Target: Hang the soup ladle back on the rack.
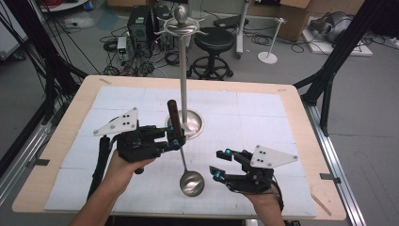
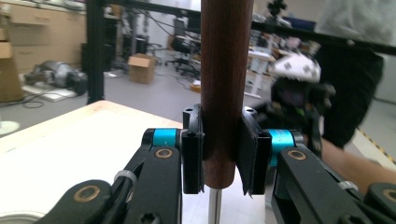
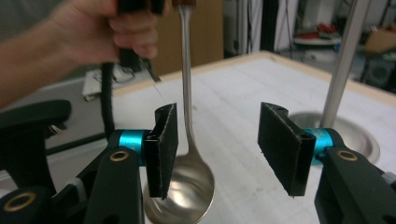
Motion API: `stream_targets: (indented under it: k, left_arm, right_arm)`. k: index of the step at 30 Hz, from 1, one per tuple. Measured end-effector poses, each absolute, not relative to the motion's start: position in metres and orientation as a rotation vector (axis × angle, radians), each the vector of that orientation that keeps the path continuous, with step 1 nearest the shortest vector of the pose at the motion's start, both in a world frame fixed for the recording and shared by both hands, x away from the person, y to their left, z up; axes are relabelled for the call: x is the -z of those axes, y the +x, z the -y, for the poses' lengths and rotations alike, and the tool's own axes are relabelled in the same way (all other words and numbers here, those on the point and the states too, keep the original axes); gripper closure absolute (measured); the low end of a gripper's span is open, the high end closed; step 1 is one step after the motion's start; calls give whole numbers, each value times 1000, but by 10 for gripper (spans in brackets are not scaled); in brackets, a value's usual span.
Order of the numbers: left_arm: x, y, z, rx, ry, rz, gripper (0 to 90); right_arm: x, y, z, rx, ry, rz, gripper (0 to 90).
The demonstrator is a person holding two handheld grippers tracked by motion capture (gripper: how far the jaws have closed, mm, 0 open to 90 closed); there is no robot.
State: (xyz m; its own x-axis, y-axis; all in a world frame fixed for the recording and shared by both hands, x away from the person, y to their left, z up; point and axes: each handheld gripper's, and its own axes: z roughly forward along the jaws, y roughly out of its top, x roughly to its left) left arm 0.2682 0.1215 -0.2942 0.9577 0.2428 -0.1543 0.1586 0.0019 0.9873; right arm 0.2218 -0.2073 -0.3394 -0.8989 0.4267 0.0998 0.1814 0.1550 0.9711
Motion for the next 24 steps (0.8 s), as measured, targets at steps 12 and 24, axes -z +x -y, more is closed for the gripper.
stream_targets:
  k: [12,24]
  left_arm:
    - [295,266,-122,-18,1643,-196,735]
    - [294,261,-115,26,1672,-106,734]
  right_arm:
    - [307,235,216,-1972,480,-2213,183]
    - [259,251,177,-2028,197,-2296,344]
